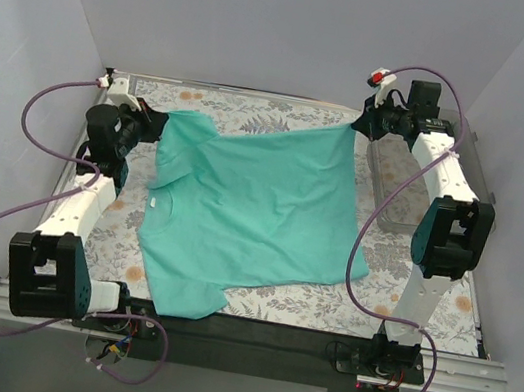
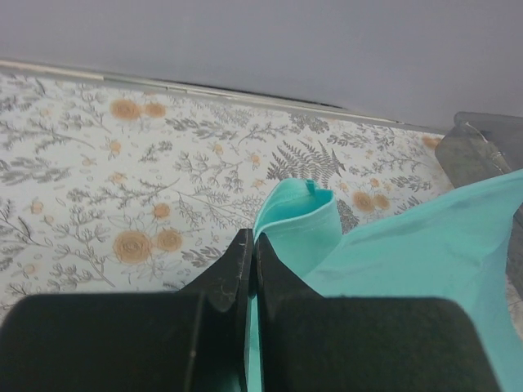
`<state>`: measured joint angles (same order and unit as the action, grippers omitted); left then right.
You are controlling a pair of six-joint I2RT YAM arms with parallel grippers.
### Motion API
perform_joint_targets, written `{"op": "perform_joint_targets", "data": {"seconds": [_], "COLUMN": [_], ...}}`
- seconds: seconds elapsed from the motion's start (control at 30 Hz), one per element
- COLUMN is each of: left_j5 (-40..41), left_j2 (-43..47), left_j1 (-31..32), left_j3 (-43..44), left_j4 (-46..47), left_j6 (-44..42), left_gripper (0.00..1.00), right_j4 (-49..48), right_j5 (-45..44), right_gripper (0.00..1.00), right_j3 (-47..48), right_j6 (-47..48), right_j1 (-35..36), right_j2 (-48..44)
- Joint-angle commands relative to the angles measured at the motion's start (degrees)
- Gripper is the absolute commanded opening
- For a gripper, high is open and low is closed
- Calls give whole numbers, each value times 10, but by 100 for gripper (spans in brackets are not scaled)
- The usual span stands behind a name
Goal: Fold and stack the t-shirts
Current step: Flatten the tshirt out
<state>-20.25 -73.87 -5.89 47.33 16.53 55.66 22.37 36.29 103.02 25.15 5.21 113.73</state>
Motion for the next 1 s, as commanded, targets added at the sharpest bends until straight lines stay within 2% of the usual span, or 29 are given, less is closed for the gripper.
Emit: {"op": "perform_joint_targets", "data": {"seconds": [0.0, 0.13, 0.3, 0.47, 0.7, 0.83, 0.97], "left_j5": [-5, 1, -19, -52, -46, -42, -34], "left_j2": [49, 76, 58, -20, -135, -202, -256], "left_j1": [0, 1, 0, 0, 0, 0, 1], "left_j3": [-19, -44, -62, -38, -8, 27, 62], "left_j4": [82, 118, 171, 190, 223, 229, 224], "left_j6": [-54, -68, -88, -91, -100, -100, -99], "left_gripper": [0, 0, 0, 0, 0, 0, 0], "right_j4": [-5, -9, -10, -10, -25, -42, -66], "right_j5": [19, 20, 16, 26, 8, -46, -109], "right_gripper": [1, 1, 1, 1, 1, 1, 1], "right_j3": [26, 30, 34, 52, 132, 192, 205], "right_j6": [-9, -17, -24, -34, -56, -67, -77], "right_j1": [0, 0, 0, 2, 14, 26, 39], "right_j2": [-33, -47, -33, 13, 114, 167, 199]}}
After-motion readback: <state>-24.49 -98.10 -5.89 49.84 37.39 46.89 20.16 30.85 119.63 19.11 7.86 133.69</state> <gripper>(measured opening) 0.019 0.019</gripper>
